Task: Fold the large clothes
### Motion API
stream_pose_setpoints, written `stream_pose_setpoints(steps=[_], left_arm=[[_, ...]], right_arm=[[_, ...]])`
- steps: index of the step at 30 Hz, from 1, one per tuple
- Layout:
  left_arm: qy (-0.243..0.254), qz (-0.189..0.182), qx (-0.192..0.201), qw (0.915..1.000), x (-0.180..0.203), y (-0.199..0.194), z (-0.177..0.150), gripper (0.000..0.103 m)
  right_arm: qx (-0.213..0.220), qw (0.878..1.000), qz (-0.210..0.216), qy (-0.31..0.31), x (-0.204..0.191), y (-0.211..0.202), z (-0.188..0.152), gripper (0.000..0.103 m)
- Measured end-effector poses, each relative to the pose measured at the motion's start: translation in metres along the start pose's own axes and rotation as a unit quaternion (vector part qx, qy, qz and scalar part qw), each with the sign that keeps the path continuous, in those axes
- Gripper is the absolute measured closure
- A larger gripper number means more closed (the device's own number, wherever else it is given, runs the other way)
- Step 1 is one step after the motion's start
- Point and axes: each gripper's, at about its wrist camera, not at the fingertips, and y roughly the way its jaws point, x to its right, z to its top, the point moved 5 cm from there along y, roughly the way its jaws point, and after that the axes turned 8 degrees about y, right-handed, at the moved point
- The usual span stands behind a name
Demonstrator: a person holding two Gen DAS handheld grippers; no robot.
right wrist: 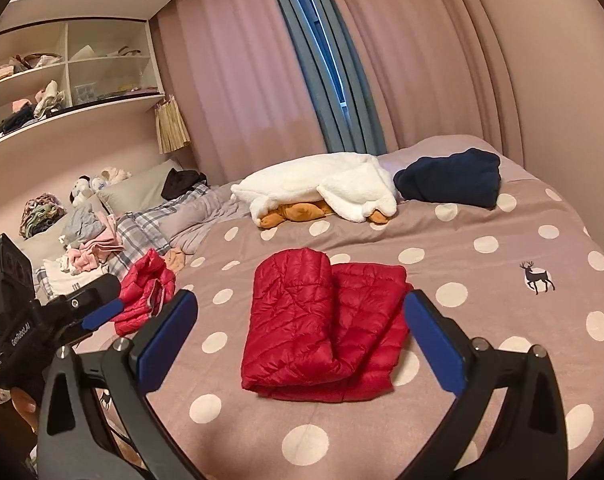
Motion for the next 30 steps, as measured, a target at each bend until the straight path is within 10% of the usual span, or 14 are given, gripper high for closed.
stream_pose_setpoints(steps=[30], left_arm=[[0.005, 0.104, 0.045, 0.9936, -0.012, -0.034, 0.007, 0.001]], right_arm=[[-0.004, 1.000, -0.015, -0.021, -0.007, -0.013, -0.006, 0.000]])
